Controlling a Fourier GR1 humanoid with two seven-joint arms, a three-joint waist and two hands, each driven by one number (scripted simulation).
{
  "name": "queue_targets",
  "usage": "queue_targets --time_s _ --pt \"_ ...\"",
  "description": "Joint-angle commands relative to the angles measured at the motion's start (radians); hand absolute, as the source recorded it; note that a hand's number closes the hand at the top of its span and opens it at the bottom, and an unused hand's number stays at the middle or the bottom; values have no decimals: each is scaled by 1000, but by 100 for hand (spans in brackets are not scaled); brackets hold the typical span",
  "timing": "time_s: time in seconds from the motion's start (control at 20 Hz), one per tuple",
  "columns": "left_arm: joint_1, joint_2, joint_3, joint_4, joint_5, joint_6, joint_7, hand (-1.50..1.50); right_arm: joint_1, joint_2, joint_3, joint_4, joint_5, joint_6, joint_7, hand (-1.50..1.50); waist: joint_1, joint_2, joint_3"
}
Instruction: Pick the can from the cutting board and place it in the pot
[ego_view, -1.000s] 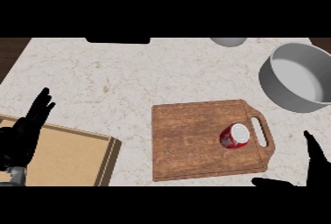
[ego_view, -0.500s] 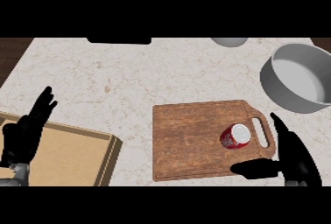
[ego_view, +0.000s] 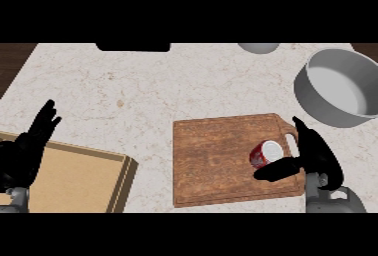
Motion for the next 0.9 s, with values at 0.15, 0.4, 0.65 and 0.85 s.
queue_targets --time_s 0.15,0.4,0.65,0.85 --pt "37 -8 4 20 -10 -3 7 0 -119 74 -8 121 19 134 243 -150 -9 -1 -4" --pt "14 -19 11 60 -26 0 -11 0 -149 83 -46 191 4 152 243 -150 -22 2 -4" --pt "35 -12 29 22 -17 -8 13 0 -147 99 -53 269 49 121 204 -150 -15 0 -2" --pt "29 -18 40 34 -15 -20 1 0 -169 117 -72 316 82 89 164 -150 -17 1 -2"
